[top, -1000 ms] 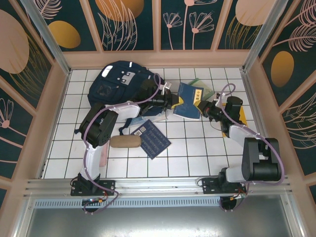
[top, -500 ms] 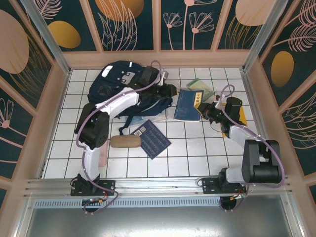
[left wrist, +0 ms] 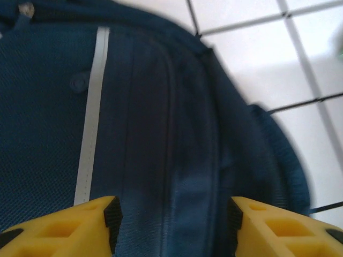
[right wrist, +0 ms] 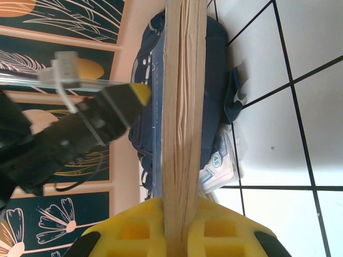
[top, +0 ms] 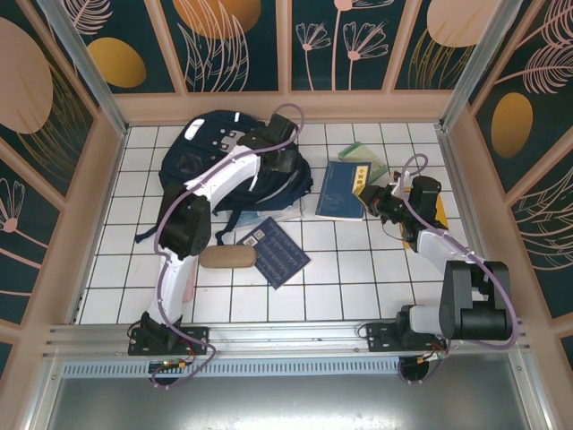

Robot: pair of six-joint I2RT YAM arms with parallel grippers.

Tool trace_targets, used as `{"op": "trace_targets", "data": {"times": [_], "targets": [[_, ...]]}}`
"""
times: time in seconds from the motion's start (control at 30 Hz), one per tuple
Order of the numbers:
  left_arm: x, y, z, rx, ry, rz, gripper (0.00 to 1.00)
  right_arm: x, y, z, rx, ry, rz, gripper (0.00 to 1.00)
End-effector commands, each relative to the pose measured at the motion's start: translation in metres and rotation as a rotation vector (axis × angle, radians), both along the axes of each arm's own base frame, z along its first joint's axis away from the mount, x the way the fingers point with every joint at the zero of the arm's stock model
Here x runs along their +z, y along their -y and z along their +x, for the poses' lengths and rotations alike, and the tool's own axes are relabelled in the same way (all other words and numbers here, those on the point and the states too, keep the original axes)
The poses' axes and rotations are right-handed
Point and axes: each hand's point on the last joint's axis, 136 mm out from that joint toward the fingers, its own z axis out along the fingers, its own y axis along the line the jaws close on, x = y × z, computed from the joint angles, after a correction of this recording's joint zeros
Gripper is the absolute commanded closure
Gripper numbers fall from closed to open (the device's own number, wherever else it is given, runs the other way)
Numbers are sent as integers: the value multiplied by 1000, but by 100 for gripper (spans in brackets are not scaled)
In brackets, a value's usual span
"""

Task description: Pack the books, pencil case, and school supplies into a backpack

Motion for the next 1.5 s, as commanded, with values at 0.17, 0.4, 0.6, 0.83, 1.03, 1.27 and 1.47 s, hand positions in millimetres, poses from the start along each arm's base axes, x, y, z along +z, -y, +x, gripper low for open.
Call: {"op": "trace_targets", "data": {"times": [0.17, 0.4, 0.6, 0.83, 1.03, 1.27, 1.47], "targets": [[-42, -22, 5, -5, -36, 200, 45, 12, -1, -2, 0, 48, 5, 100], [-60, -28, 4, 13, -62, 239, 96, 16, -8, -1, 12, 56, 21, 100], [-10, -21, 6, 13, 5, 157, 100, 22, -24, 6, 26, 72, 36, 100], [69, -19, 11, 20, 99, -4, 100, 32, -56, 27, 78, 98, 61, 100], [124, -25, 13, 7, 143, -161, 100, 34, -82, 48, 94, 112, 101, 100], [169, -39, 13, -30, 145, -373, 100, 29, -117, 76, 107, 124, 116, 100], [209, -46, 9, -80, 178, -531, 100, 28, -154, 106, 123, 118, 176, 100]]}}
